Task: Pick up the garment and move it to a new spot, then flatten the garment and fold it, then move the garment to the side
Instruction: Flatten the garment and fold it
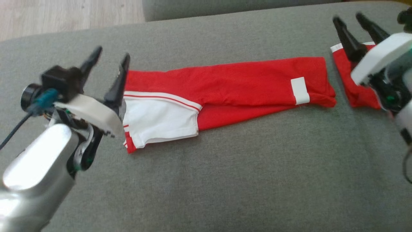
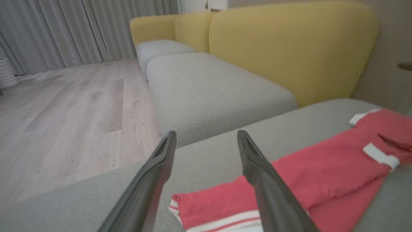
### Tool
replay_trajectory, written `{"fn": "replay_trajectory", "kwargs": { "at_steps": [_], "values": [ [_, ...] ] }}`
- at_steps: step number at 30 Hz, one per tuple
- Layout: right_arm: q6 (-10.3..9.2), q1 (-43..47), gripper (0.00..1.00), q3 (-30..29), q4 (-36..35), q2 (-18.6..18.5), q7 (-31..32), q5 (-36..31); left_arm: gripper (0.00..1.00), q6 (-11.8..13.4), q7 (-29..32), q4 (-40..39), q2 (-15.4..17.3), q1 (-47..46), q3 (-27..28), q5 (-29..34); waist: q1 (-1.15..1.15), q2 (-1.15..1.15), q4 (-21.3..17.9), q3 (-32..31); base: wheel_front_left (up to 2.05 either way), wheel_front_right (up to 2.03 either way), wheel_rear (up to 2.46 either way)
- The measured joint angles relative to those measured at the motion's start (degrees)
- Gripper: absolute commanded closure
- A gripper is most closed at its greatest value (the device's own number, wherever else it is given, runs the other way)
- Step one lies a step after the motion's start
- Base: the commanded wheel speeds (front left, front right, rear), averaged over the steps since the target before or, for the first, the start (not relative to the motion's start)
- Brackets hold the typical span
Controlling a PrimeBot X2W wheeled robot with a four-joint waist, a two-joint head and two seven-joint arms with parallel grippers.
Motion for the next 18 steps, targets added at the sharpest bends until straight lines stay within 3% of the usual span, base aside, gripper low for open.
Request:
{"fn": "replay_trajectory", "kwargs": {
  "at_steps": [2, 6, 10, 15, 18],
  "values": [
    [0.0, 0.0, 0.0, -2.5, 0.7, 2.3, -4.8, -1.0, 0.0, 2.6, -4.8, -0.1, -1.8, 0.8, 2.9, -0.6, 0.0, 0.0, -0.3, -0.6, 0.0, 0.0, 0.0],
    [0.0, 0.4, 0.0, -6.0, 1.8, 5.6, -10.5, -3.8, 0.0, 5.2, -10.6, -0.1, -3.5, 2.6, 5.2, -0.6, 0.0, 0.0, -0.8, -1.4, 0.0, 0.0, 0.0],
    [0.0, 4.0, 0.0, -11.8, 2.4, 10.8, -12.6, -9.0, 0.0, 7.5, -13.7, 1.2, -5.2, 7.5, 5.8, 2.3, 0.0, 0.0, -1.6, -2.4, 0.0, 0.0, 0.0],
    [0.0, 14.4, 0.0, -27.3, -3.1, 16.4, -12.7, -21.6, 0.0, 8.3, -14.2, 0.5, -10.0, 14.2, 10.4, 7.5, -0.01, 0.0, -1.8, -3.0, 0.0, 0.0, 0.0],
    [0.0, 22.8, 0.0, -33.4, -8.2, 21.3, -12.7, -30.1, 0.0, 7.1, -14.3, 0.2, -13.4, 17.7, 13.9, 11.1, -0.01, 0.0, -1.7, -3.2, 0.0, 0.0, 0.0]
  ]
}}
